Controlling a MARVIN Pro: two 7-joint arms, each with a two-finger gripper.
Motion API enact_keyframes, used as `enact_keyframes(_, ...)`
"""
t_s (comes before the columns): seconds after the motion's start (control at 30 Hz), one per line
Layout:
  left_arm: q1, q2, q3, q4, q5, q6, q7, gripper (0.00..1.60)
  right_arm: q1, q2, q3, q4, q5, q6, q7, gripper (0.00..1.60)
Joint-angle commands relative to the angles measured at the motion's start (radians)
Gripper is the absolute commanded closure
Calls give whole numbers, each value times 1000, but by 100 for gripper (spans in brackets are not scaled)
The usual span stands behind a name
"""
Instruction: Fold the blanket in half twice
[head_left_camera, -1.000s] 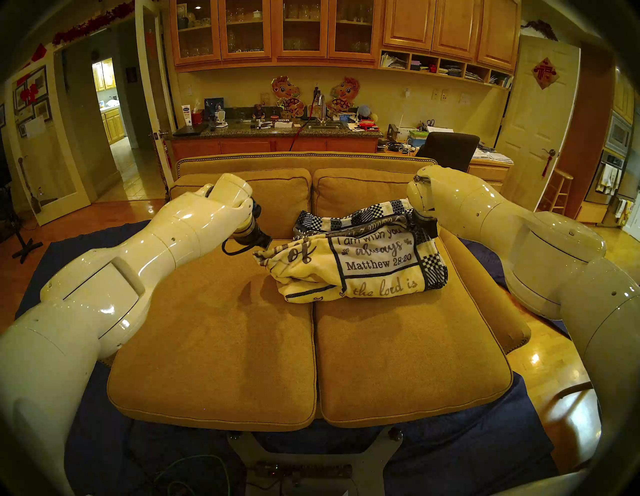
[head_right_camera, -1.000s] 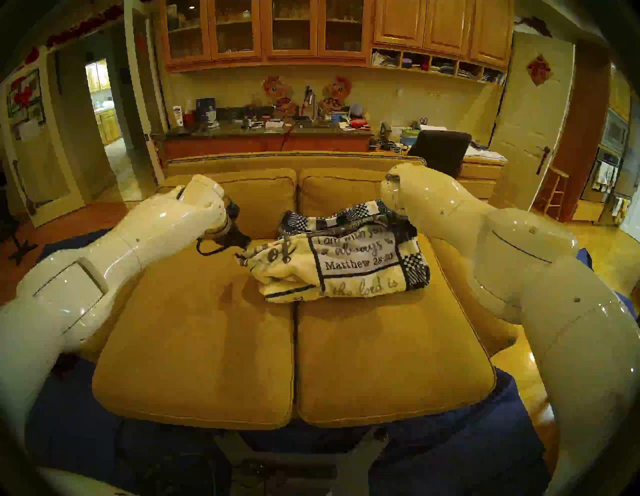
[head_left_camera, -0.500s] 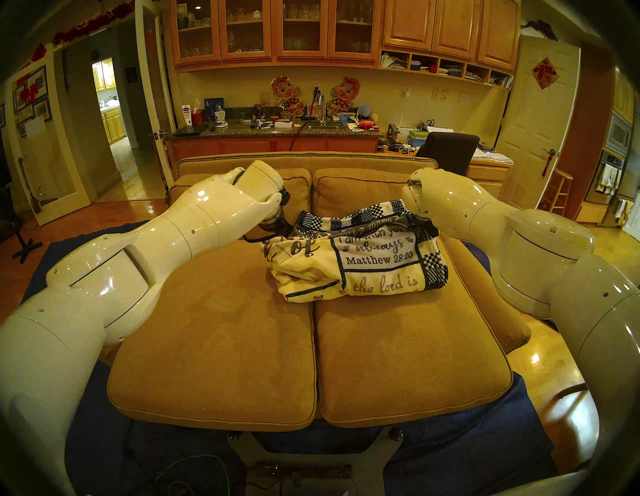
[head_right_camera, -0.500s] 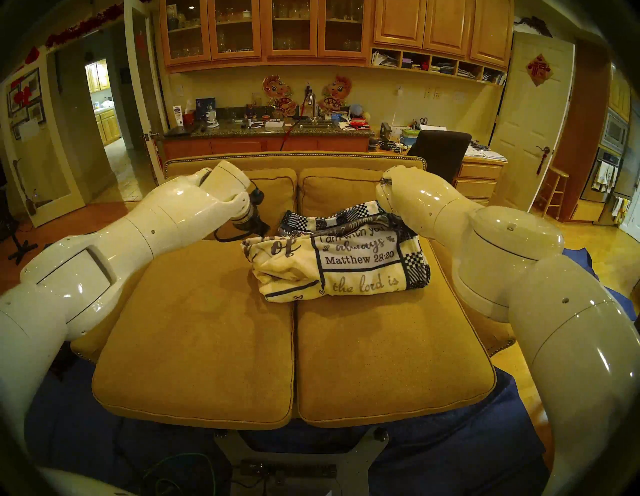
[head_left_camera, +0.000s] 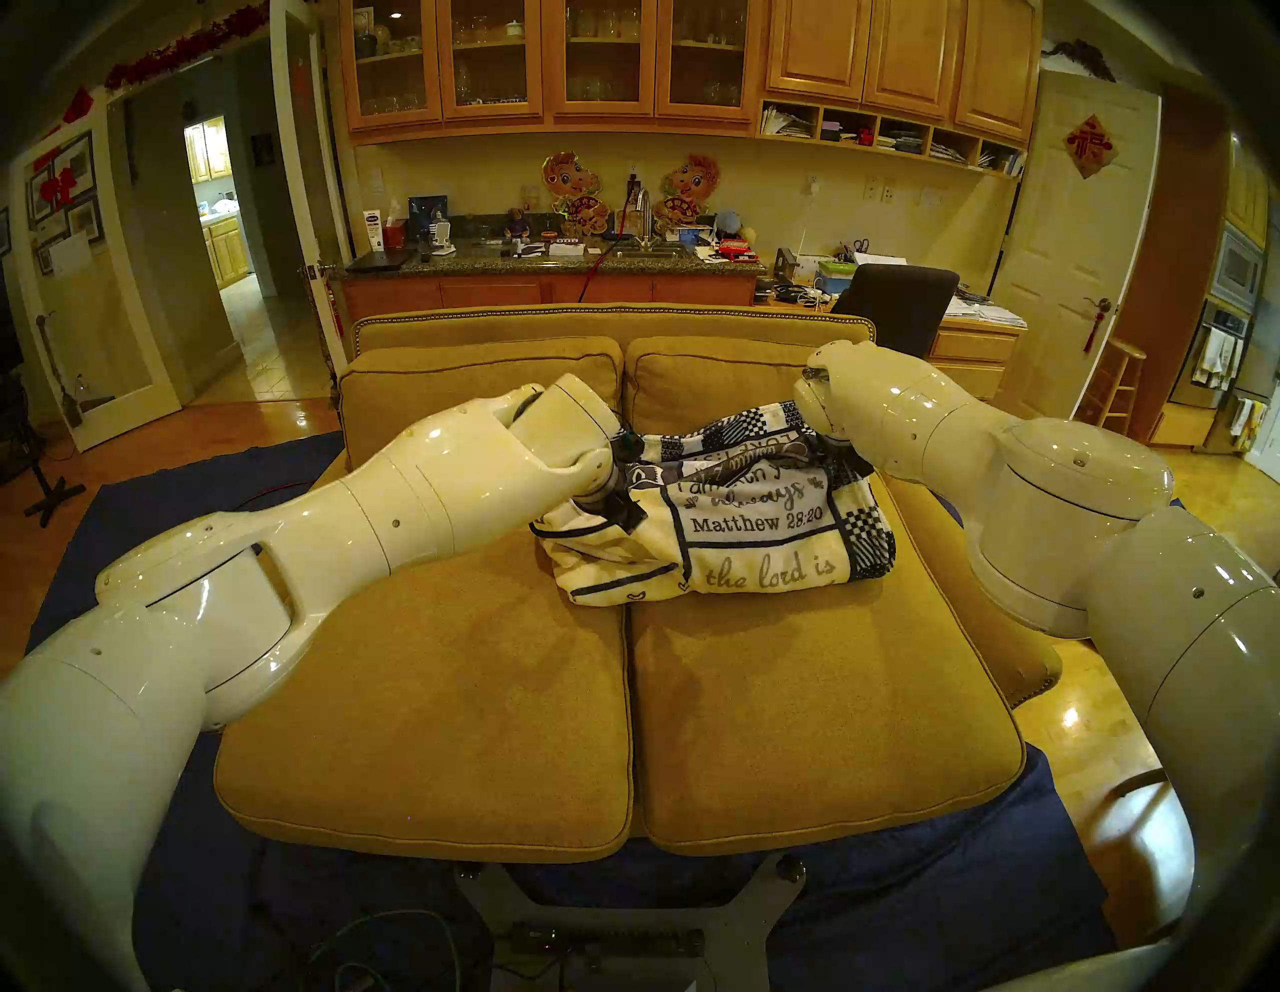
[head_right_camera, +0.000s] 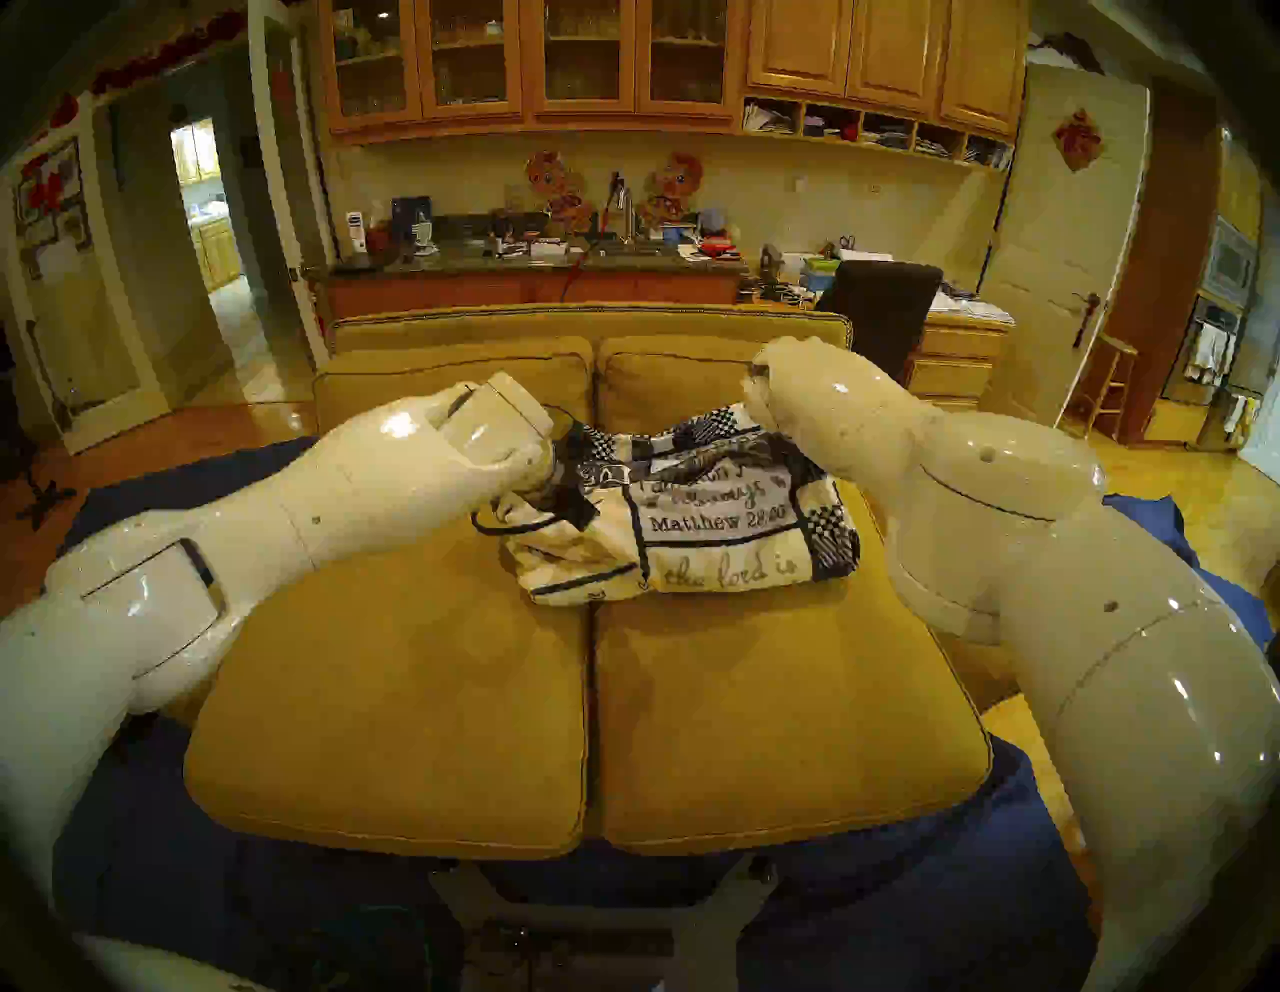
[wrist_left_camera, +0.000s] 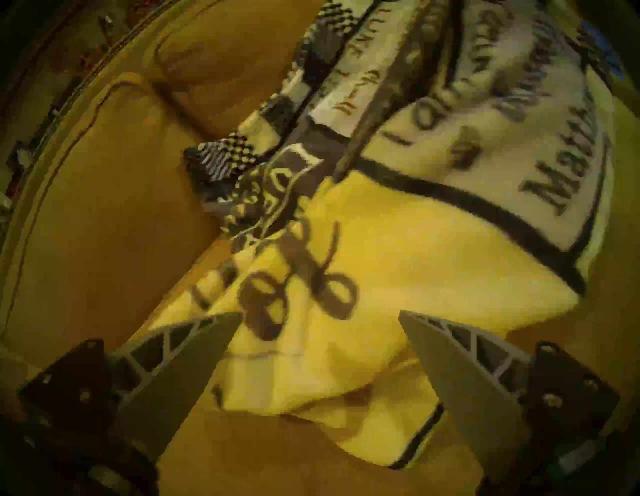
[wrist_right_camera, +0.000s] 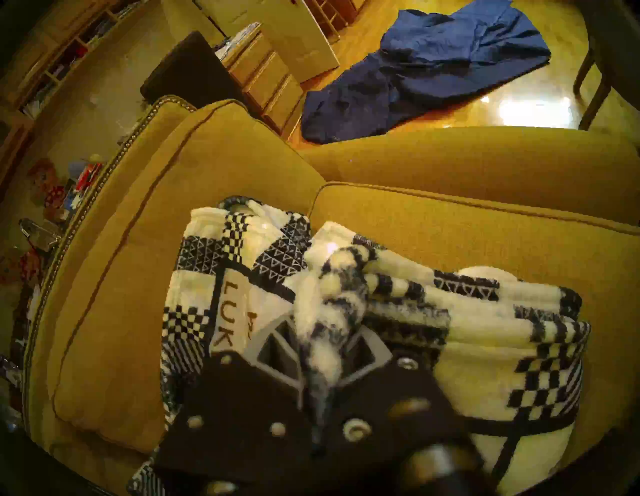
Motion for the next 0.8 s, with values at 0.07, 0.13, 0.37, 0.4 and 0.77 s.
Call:
enact_keyframes(0.07,33,82,-7,-148,-17,-2,56,0,18,-12,-16,11,-11,32,-4,59)
enact_keyframes(0.13,42,99,-10,-190,-22,-2,79,0,22,-10,-23,16,-13,44,-7,0)
enact_keyframes(0.37,66,135,-20,-282,-37,-2,133,0,32,-3,-36,29,-15,70,-14,0)
enact_keyframes(0.4,75,149,-22,-318,-42,-2,145,0,35,0,-37,32,-15,76,-15,0)
enact_keyframes(0.77,178,213,-22,-480,-140,-2,183,0,42,37,-37,36,-1,141,-56,0)
